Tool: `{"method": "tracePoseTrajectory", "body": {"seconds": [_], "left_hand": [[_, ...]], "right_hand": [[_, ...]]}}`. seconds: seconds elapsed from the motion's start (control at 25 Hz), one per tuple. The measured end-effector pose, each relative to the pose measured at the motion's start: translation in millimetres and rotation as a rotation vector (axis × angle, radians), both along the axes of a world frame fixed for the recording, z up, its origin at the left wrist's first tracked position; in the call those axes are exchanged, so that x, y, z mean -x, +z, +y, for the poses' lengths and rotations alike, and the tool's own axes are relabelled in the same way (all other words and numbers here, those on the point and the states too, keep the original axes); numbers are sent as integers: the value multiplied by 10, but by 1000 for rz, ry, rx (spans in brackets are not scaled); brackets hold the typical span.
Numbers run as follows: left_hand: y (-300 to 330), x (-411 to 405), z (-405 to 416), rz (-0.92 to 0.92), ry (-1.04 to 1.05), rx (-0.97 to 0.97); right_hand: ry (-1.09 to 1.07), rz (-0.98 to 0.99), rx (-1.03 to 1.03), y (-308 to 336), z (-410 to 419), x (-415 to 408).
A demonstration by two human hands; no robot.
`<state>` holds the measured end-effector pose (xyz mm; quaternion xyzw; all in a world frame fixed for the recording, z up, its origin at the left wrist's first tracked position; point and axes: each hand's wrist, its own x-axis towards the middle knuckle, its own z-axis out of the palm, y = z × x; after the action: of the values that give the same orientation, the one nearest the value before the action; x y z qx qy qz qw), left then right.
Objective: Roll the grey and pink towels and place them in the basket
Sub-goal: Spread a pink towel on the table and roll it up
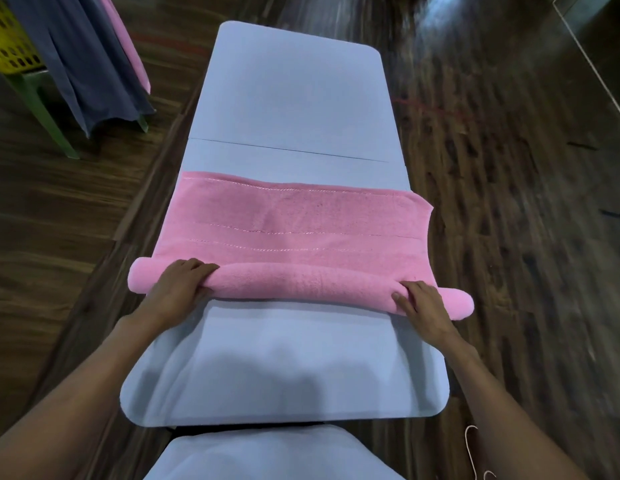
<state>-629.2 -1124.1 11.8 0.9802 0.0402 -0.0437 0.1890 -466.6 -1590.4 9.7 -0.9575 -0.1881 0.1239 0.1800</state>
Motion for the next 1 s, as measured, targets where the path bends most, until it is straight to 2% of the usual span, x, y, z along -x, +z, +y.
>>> {"method": "tracePoseTrajectory", "body": {"seconds": [0.12,0.2,0.24,0.32,0.36,0.44,0.56,0.72,0.84,1.0], "left_hand": [[143,-93,111,199,-36,156],[257,-232,183,196,56,288],[291,-267,179,92,94,273],[269,-235,92,-149,100,37],[228,-159,10,-232,90,-47],[124,24,-158,-290,85,-95],[-6,90,-218,-213,58,-131],[6,-163,-130,-118,96,-94],[39,-127,-137,-119,110,-23],[45,155,-58,-73,-18,35]], "right_hand": [[-41,159,-26,88,-31,-114],[-176,115,-167,180,55,-148],[-242,-11,-189,208,103,-125],[-277,-279,-99,177,194,27],[-242,-342,-54,112,204,126],[-131,-341,7,-33,153,301],[9,-322,64,-133,28,278],[45,-189,58,-28,78,-64],[83,-84,63,80,71,-129],[120,212,40,255,-85,-55]]}}
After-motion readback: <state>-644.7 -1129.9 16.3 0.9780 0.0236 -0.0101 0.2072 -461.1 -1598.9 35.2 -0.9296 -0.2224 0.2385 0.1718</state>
